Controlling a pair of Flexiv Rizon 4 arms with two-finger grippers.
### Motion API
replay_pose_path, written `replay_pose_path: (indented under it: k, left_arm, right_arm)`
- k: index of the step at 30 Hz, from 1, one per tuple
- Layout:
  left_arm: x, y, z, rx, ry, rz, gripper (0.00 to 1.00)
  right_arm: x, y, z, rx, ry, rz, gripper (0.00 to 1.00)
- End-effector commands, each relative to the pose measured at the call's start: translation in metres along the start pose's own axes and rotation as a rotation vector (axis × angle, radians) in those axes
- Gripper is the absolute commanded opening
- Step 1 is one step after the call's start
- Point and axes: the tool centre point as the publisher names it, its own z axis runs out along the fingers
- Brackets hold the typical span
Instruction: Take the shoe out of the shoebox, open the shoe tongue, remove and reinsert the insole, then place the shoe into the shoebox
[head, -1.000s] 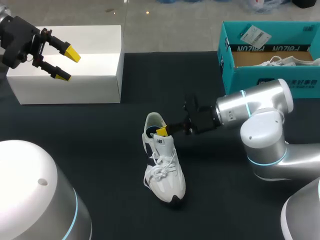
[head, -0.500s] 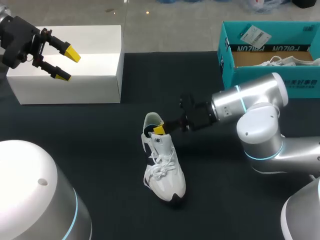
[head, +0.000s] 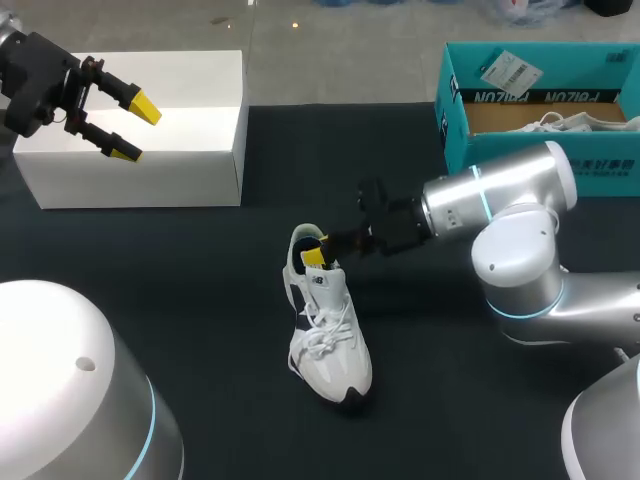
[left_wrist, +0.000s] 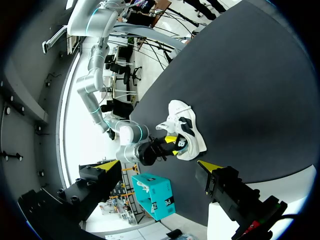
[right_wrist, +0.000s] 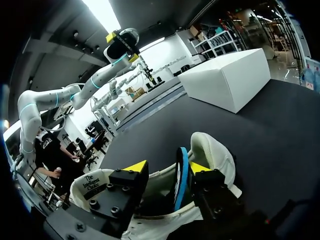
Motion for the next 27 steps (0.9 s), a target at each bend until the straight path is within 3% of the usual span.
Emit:
replay_pose_path:
  k: [1, 12, 15, 17, 18, 27]
  left_arm:
    - [0.0, 0.0, -0.001, 0.002, 0.002, 0.001, 1.0]
    - [0.0, 0.0, -0.001, 0.002, 0.002, 0.001, 1.0]
    - [0.0, 0.0, -0.001, 0.002, 0.002, 0.001, 1.0]
    - [0.0, 0.0, -0.001, 0.002, 0.002, 0.001, 1.0]
    - [0.0, 0.0, -0.001, 0.002, 0.002, 0.001, 1.0]
    - [0.0, 0.0, -0.001, 0.002, 0.002, 0.001, 1.0]
  right_arm:
    - [0.002, 0.002, -0.004, 0.015, -0.012, 0.002, 0.5]
    - [-0.006, 0.007, -0.012, -0.004, -0.053, -0.001, 0.46]
    - [-0.008, 0.008, -0.011, -0.006, -0.055, -0.003, 0.36]
    - [-0.009, 0.008, -0.009, -0.006, -0.056, -0.005, 0.08]
    - [-0.009, 0.007, -0.009, -0.005, -0.056, -0.006, 0.0]
    - [-0.01, 0.006, 0.002, 0.009, -0.054, -0.018, 0.0]
